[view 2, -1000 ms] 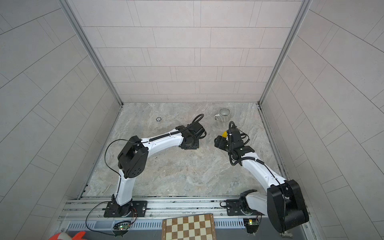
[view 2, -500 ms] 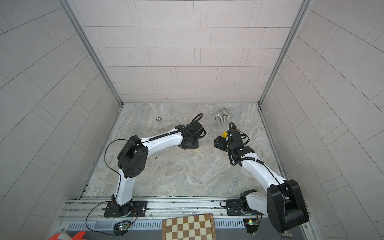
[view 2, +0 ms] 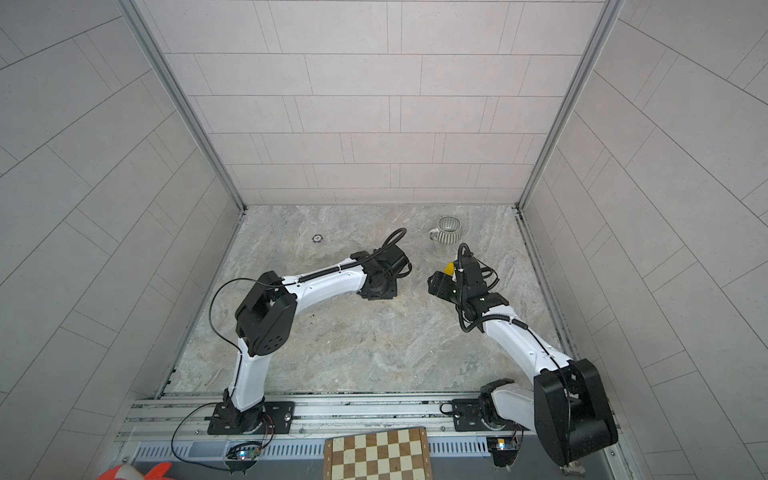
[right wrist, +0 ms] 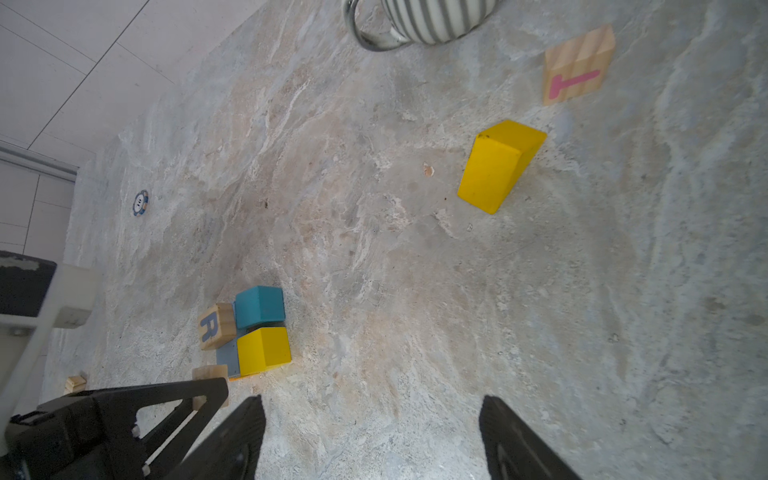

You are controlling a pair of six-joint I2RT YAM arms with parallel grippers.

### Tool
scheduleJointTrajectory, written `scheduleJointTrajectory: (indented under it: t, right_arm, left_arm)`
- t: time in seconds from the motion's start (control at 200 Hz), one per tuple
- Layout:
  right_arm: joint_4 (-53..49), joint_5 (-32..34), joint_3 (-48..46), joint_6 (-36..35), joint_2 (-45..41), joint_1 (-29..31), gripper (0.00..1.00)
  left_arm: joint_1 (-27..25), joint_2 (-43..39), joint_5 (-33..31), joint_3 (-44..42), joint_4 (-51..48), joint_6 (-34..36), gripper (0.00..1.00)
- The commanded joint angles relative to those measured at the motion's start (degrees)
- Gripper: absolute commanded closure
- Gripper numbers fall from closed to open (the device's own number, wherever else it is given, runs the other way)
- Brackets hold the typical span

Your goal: Build the wood block tower

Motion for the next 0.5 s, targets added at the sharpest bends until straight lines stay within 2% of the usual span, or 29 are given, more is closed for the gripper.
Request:
scheduleJointTrajectory:
  t: [0.0, 0.495]
  right_arm:
    - [0.5, -0.2, -0.7, 1.1, -0.7, -0.2, 0.17]
    - [0.7, -0.6, -0.9, 1.1, -1.0, -0.3, 0.17]
  left_arm:
    - [-0.5, -0.4, -0.4, -1.1, -0.5, -0.9, 0.72]
    - [0.9, -0.1, 0.0, 0.5, -1.1, -0.2, 0.72]
